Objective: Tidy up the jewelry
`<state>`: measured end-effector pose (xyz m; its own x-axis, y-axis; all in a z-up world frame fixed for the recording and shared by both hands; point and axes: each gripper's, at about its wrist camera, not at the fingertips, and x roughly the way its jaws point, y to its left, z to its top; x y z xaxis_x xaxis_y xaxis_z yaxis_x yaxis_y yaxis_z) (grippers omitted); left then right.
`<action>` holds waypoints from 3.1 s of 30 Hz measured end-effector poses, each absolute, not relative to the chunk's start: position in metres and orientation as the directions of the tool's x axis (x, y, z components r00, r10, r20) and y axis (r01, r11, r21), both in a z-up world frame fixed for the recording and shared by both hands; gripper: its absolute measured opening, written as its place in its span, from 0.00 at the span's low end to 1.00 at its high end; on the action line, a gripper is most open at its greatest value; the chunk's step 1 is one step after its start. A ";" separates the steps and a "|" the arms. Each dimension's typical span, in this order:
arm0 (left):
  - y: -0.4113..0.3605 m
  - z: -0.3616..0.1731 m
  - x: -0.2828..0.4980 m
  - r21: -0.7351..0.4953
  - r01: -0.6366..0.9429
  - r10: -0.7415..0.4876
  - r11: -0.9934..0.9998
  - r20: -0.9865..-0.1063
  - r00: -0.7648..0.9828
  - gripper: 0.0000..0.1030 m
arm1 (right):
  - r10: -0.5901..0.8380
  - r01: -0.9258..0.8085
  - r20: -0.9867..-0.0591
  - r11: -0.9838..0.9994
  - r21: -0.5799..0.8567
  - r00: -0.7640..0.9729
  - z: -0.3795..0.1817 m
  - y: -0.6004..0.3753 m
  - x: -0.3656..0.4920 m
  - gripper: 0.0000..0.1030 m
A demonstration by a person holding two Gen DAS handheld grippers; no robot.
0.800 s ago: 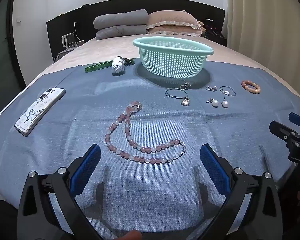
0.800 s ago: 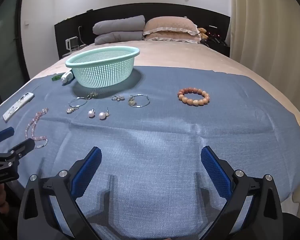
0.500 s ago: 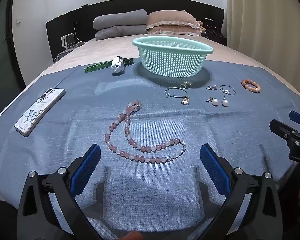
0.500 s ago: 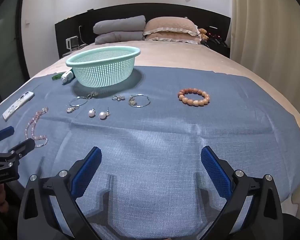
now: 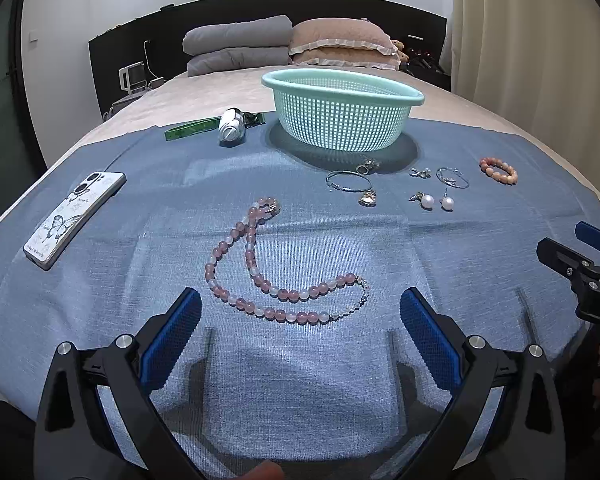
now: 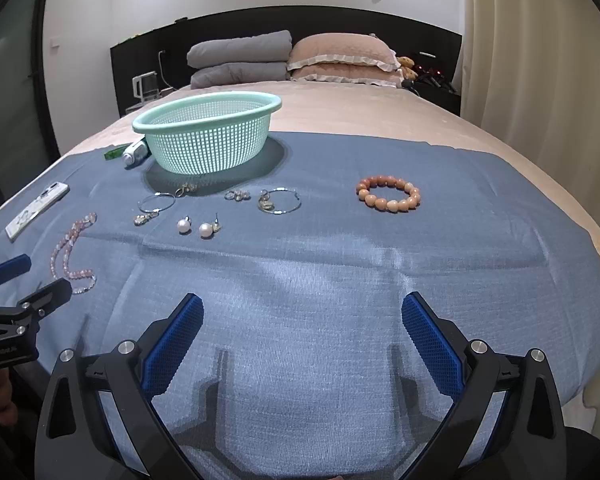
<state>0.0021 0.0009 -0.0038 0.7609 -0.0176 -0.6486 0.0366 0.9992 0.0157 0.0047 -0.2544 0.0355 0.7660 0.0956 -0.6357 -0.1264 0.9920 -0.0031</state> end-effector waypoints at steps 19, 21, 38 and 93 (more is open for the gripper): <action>-0.003 -0.007 0.003 0.016 0.070 -0.041 0.997 -0.662 0.748 0.95 | 0.119 -0.143 -0.639 0.990 0.013 0.760 0.035 -0.256 0.005 0.93; -0.005 -0.007 0.003 0.021 0.083 -0.048 0.996 -0.664 0.747 0.95 | 0.128 -0.149 -0.641 0.989 0.023 0.756 0.035 -0.256 0.006 0.93; 0.002 -0.008 0.021 -0.027 0.095 -0.087 0.995 -0.693 0.715 0.95 | 0.200 -0.208 -0.658 0.976 0.068 0.726 0.029 -0.248 0.024 0.93; -0.063 -0.007 0.124 -0.038 0.866 -0.597 0.499 -0.739 0.311 0.21 | 0.579 -0.825 -0.746 0.561 0.072 0.329 0.018 -0.214 0.126 0.20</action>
<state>0.1244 -0.0627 -0.0071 0.3114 -0.5971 -0.7393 0.8659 0.4987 -0.0381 0.1260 -0.2144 0.0183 0.3287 0.5795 -0.7457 -0.8246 0.5611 0.0725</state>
